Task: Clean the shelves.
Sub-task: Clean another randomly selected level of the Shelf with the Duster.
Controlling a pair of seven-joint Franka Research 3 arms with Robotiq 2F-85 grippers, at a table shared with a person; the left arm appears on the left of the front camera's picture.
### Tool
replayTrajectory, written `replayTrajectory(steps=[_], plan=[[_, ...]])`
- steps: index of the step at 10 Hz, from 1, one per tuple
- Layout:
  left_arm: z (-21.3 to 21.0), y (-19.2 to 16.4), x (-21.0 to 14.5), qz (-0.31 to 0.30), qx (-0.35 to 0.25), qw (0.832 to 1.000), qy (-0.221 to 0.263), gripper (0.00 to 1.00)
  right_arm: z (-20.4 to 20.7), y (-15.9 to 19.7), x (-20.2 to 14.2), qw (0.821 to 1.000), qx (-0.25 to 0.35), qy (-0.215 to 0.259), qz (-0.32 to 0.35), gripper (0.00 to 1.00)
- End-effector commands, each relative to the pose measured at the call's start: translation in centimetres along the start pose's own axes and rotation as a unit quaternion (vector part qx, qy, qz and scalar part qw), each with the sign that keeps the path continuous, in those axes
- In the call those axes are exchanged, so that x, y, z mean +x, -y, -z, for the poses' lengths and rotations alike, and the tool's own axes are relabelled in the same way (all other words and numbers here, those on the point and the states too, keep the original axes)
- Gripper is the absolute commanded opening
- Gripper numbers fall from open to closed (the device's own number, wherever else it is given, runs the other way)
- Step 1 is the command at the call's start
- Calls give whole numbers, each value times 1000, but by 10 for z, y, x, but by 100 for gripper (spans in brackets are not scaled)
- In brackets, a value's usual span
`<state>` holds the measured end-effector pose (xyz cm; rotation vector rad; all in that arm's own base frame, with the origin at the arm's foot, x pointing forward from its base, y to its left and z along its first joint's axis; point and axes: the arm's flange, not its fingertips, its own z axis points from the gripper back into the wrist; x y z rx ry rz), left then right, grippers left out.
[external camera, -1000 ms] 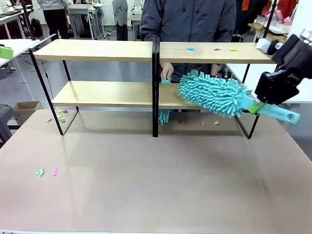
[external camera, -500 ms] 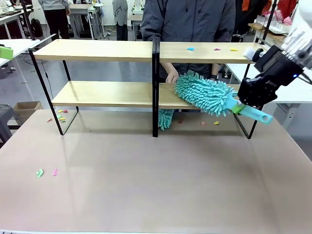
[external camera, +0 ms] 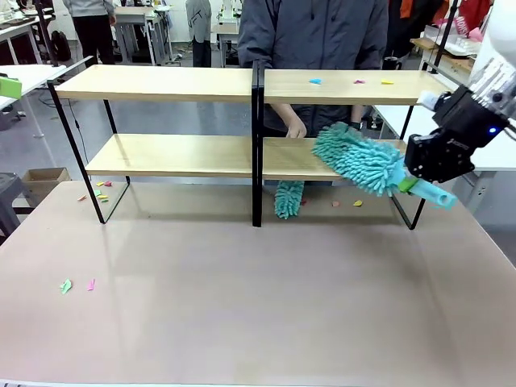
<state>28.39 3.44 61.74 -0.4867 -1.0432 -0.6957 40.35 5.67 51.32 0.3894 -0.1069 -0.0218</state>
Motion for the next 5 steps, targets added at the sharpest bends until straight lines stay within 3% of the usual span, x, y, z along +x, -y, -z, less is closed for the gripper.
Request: replayTrajectory(steps=[1, 2, 3, 4, 5], plan=[[2, 0, 0, -1, -4, 1000, 1, 100, 0, 2, -19, 995, -61, -5, 80, 12], [2, 0, 0, -1, -4, 1000, 1, 100, -1, 7, -26, 989, -92, -24, 110, 12], [2, 0, 0, -1, -4, 1000, 1, 100, -5, 10, -32, 986, -103, -9, 130, 12], [2, 0, 0, -1, -4, 1000, 1, 100, -10, 7, -36, 994, -69, 1, 87, 12], [2, 0, 0, -1, -4, 1000, 1, 100, -6, 12, -20, 992, -77, 3, 95, 12]])
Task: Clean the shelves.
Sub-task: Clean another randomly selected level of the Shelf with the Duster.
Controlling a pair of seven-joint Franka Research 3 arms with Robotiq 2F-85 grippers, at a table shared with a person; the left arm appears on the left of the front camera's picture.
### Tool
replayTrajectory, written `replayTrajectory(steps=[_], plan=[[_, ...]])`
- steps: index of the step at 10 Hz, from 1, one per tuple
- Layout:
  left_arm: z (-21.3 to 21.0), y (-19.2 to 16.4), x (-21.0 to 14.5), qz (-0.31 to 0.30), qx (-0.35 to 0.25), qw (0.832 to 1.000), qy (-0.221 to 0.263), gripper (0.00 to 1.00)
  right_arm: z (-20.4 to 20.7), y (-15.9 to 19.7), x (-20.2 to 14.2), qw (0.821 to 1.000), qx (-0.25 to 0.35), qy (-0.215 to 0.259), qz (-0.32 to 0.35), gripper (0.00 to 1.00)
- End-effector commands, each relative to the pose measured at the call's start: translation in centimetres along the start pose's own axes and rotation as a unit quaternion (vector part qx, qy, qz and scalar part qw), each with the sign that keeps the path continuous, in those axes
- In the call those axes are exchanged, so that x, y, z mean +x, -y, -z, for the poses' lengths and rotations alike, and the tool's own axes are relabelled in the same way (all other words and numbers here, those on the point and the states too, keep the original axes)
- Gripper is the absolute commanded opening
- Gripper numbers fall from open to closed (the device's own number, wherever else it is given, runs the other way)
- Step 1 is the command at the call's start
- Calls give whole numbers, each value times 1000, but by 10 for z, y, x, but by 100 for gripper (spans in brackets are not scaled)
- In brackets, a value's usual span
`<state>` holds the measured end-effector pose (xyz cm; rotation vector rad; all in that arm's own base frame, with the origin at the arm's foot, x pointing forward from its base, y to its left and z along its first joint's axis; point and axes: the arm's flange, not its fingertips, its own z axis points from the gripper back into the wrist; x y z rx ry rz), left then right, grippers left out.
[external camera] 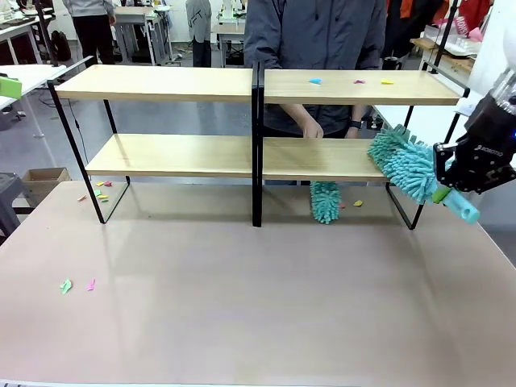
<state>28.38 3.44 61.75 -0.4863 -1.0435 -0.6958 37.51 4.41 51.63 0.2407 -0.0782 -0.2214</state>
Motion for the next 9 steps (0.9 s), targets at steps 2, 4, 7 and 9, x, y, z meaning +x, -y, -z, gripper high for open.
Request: replayTrajectory(steps=[2, 4, 7, 9], plan=[[2, -1, 0, -1, -4, 1000, 1, 100, 5, 0, 7, 1000, 1, -3, -1, 12], [2, -1, 0, -1, -4, 1000, 1, 100, 5, 0, 7, 1000, 1, -3, -1, 12], [2, -1, 0, -1, -4, 1000, 1, 100, -1, -1, 3, 1000, -10, 8, 10, 12], [2, -1, 0, -1, -4, 1000, 1, 100, -9, -5, -8, 996, -45, 46, 66, 12]])
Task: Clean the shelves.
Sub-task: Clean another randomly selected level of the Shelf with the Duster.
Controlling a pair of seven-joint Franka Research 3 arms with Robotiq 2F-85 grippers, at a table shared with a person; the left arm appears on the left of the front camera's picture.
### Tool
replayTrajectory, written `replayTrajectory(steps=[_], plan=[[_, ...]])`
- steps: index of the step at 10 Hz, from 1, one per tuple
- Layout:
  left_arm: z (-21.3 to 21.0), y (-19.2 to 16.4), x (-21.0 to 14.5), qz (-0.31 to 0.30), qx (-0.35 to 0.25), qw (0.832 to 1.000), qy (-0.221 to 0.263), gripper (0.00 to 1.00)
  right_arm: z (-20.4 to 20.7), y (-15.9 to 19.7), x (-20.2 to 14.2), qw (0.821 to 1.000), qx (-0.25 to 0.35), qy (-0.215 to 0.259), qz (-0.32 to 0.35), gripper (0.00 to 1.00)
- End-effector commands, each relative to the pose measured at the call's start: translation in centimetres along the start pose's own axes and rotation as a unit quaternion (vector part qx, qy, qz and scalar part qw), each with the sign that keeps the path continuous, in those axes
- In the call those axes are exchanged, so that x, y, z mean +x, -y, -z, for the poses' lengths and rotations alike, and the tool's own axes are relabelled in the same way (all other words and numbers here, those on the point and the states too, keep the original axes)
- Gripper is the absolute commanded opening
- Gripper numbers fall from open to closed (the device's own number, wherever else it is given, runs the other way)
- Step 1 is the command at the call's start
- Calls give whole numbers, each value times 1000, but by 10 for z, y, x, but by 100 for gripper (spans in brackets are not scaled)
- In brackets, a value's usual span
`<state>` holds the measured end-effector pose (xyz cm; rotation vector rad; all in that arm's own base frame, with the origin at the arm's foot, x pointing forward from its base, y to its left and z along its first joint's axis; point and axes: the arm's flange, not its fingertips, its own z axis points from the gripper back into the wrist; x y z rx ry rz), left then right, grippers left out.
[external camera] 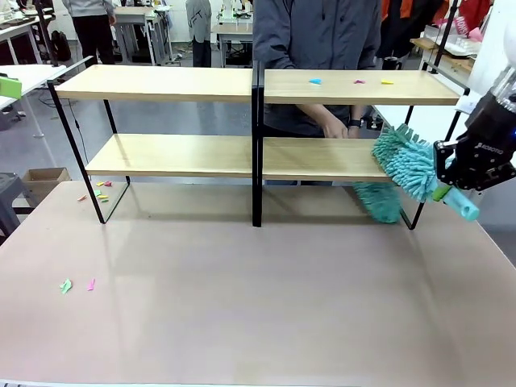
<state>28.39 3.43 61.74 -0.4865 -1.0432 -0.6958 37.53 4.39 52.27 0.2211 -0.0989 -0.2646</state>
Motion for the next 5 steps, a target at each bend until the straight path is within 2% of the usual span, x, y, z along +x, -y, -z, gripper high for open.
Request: replayTrajectory(steps=[1, 3, 4, 5], plan=[[2, -1, 0, -1, -4, 1000, 1, 100, -7, -8, -18, 995, -32, 62, 72, 12], [2, -1, 0, -1, -4, 1000, 1, 100, -10, -16, -32, 994, -12, 83, 64, 12], [2, -1, 0, -1, -4, 1000, 1, 100, -12, -21, -40, 998, 34, 59, 1, 12], [2, -1, 0, -1, -4, 1000, 1, 100, -13, -23, -44, 997, 59, 12, -54, 12]])
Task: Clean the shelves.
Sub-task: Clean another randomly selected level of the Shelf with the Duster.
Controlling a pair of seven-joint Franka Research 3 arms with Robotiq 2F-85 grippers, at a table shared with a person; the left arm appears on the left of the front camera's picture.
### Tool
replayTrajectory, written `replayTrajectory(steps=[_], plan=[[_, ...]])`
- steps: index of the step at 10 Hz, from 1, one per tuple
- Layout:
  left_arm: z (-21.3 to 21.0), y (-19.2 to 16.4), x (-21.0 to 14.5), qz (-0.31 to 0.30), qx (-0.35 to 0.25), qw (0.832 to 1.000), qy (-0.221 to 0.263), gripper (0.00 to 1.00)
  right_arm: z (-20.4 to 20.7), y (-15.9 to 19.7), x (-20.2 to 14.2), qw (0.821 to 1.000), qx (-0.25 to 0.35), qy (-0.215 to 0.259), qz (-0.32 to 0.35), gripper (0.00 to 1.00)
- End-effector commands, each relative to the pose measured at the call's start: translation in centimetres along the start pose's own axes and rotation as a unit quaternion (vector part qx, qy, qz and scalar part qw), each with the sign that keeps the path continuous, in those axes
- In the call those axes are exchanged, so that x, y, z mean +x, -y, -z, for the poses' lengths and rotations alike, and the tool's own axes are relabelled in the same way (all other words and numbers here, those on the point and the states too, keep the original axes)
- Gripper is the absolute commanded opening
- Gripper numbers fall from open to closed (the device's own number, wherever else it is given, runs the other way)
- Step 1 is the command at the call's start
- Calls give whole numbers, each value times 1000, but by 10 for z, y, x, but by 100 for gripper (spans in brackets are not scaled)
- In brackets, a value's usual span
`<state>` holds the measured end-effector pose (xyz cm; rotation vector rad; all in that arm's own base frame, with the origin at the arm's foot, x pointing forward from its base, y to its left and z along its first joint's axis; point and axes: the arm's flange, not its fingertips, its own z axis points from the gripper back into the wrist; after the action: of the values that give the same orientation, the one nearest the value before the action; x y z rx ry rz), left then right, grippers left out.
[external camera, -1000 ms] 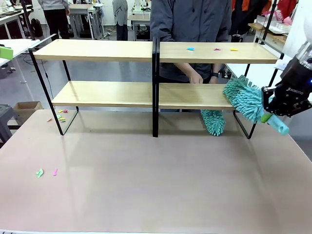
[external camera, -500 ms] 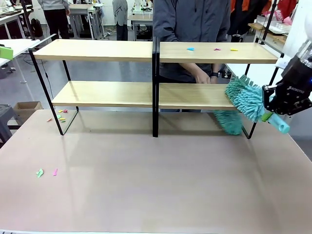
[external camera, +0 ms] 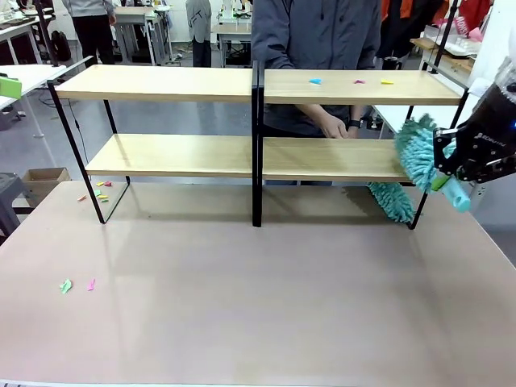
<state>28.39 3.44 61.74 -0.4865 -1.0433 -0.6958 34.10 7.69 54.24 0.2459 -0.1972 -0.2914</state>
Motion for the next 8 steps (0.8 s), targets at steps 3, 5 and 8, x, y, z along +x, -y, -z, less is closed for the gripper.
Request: replayTrajectory(steps=[3, 5, 8], plan=[[2, -1, 0, -1, -4, 1000, 1, 100, 3, 11, 2, 989, 85, -92, -80, 12], [2, -1, 0, -1, -4, 1000, 1, 100, -3, 25, 5, 981, 111, -129, -94, 12], [2, -1, 0, -1, -4, 1000, 1, 100, -39, 88, 4, 960, 173, -192, -108, 12]])
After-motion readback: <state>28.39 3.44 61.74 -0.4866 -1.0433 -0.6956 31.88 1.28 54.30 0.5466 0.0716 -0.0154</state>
